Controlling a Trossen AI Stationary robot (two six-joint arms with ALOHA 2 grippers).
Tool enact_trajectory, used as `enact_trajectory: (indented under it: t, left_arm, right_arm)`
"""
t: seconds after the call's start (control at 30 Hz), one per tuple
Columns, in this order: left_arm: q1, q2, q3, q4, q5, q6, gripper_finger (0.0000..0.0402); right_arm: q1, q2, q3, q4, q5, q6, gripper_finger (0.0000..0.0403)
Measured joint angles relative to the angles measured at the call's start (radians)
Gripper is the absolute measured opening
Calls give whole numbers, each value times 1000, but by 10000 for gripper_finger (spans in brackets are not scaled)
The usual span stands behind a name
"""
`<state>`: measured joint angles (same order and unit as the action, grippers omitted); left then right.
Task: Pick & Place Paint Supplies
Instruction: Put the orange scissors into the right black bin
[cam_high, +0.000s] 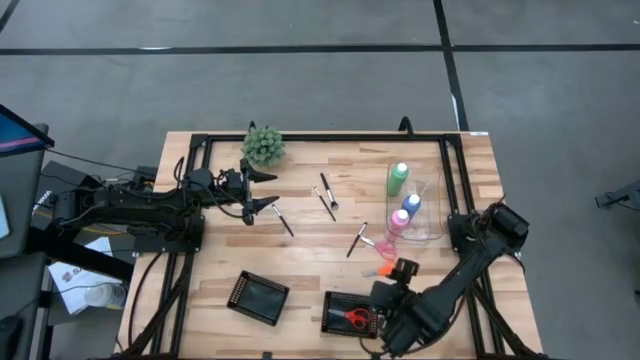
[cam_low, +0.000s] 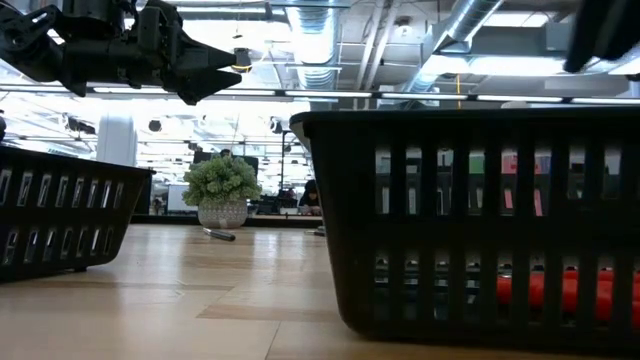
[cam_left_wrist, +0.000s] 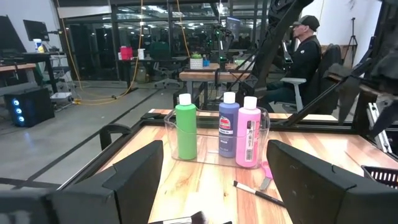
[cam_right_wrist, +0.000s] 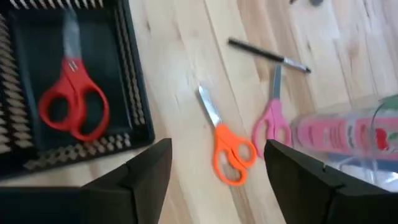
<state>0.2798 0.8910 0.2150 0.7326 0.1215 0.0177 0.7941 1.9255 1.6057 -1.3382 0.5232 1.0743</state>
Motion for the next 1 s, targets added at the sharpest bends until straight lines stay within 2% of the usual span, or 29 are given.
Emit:
enact_trajectory:
  t: [0.2,0.53,0.77,1.0]
  left_arm:
    - [0,0,0,0,0,0,280]
    - [0,0,0,-1,0,0,280]
    - [0,0,0,-7,0,0,280]
    - [0,0,0,-11,0,0,280]
  right_arm:
    - [20,5,-138,75,-14,44,245]
    - [0,6,-350,263,-81,13,244]
    - [-29,-1,-386,374,-108,-77,244]
    - [-22,-86,-386,459,-184,-90,244]
